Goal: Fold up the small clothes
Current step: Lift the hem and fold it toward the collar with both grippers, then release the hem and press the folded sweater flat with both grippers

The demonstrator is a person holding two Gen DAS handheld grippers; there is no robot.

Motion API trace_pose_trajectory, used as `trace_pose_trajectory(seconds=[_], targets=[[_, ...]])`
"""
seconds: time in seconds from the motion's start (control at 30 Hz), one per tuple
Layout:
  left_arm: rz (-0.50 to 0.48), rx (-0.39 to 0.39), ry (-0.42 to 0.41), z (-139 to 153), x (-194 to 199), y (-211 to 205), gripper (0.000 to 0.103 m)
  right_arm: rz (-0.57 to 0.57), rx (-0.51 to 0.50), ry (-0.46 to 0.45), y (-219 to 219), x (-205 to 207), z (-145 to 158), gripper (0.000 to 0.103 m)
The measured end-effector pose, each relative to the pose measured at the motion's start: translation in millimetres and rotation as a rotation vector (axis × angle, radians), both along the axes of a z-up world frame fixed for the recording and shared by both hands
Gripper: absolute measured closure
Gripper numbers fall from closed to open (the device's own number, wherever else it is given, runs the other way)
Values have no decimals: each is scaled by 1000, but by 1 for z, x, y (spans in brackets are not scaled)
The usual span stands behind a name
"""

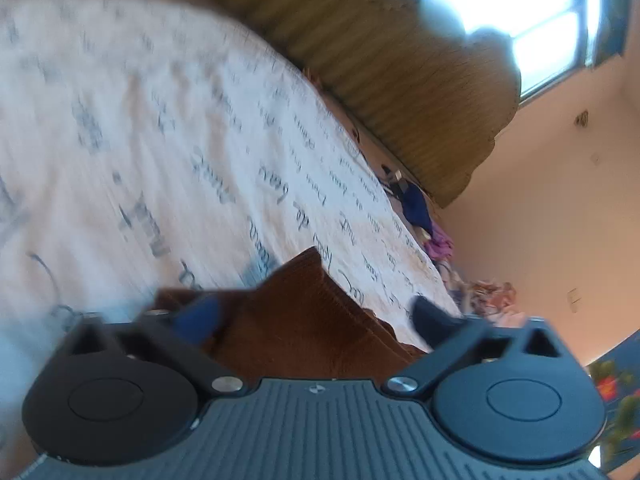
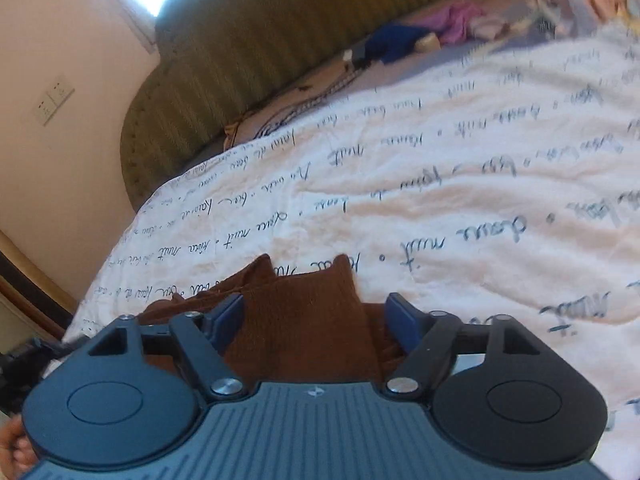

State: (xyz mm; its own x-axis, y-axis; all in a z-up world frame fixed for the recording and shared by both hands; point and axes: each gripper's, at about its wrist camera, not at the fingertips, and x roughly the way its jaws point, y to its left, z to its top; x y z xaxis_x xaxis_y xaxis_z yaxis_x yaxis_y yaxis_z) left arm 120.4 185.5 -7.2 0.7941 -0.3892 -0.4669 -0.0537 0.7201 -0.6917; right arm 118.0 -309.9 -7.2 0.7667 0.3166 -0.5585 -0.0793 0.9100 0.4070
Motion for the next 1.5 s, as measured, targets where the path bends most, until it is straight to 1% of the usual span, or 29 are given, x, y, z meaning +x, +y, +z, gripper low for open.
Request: trace_pose_trajectory(seconds=[0.07, 0.17, 0.33, 0.4, 0.43, 0.47, 0.5, 0.53, 0.57, 0.6, 0.63, 0.73, 0.8, 0.87, 0.9, 0.93, 0.97, 1.0, 1.03, 1.07, 1.1, 1.17, 1.2, 1.23, 1.33, 1.4, 1.43, 1.47, 1.5], targets=[[-93, 73, -72, 21, -17, -18, 1, 88, -36, -78, 7, -19, 11, 25], [-191, 129, -85, 27, -25, -57, 1, 140, -94, -111, 31, -18, 14, 25], [-284, 374, -37, -6, -3, -133, 1, 245, -173, -33, 96, 25, -8, 26], [-255, 471, 40, -32, 18, -140, 4, 261, -302, 26, 120, 40, -27, 27], [-227, 535, -18, -41, 25, -137, 2, 227, -401, 46, 125, 46, -36, 27], [-212, 553, -9, -44, 27, -134, 3, 205, -471, 29, 121, 48, -45, 26], [-202, 513, -7, -43, 28, -126, 2, 183, -434, 22, 107, 52, -50, 13], [-198, 484, 16, -39, 29, -121, 7, 154, -350, 54, 91, 56, -50, 12], [-189, 475, 40, -34, 28, -116, 10, 127, -313, 54, 80, 52, -43, 12], [-186, 456, 67, -29, 25, -111, 13, 89, -331, 49, 73, 45, -34, 12], [-205, 422, 78, -19, 16, -106, 10, 77, -350, 40, 69, 35, -25, 11], [-240, 385, 16, 5, -26, -103, 0, 183, -288, -22, 59, -14, -5, 11], [-281, 370, 35, 2, -43, -107, 1, 226, -298, -33, 63, -42, -7, 11], [-285, 414, 89, -13, -55, -114, 3, 272, -336, -35, 75, -59, -19, 14], [-278, 447, 76, -20, -60, -114, 3, 258, -382, -11, 78, -62, -28, 26], [-291, 489, 48, -24, -64, -113, 3, 237, -437, 1, 78, -61, -38, 33], [-300, 557, 29, -27, -68, -113, 3, 236, -430, -34, 68, -64, -45, 36], [-292, 637, 22, -29, -71, -113, 4, 210, -379, -33, 57, -62, -46, 36], [-280, 680, 24, -29, -73, -109, 4, 169, -337, -17, 47, -59, -42, 36], [-269, 683, 34, -27, -75, -101, 4, 139, -348, -7, 44, -58, -38, 47], [-264, 663, 40, -22, -78, -94, 11, 112, -363, 2, 43, -61, -32, 61], [-259, 627, 32, -6, -89, -87, 10, 132, -335, -18, 44, -75, -19, 61], [-253, 605, 13, 1, -98, -86, 2, 152, -339, -34, 48, -85, -14, 61], [-263, 581, -1, 5, -105, -87, 1, 167, -353, -45, 53, -94, -12, 61], [-322, 553, 31, -6, -119, -100, 1, 238, -375, -55, 73, -117, -19, 60], [-331, 632, 79, -27, -121, -109, 1, 249, -458, -25, 84, -125, -35, 60], [-327, 687, 38, -33, -126, -113, 0, 232, -537, -18, 86, -127, -46, 60], [-327, 723, 26, -36, -129, -115, 0, 222, -535, -54, 79, -131, -51, 55], [-322, 729, 25, -36, -131, -114, 0, 195, -480, -40, 67, -130, -52, 49]])
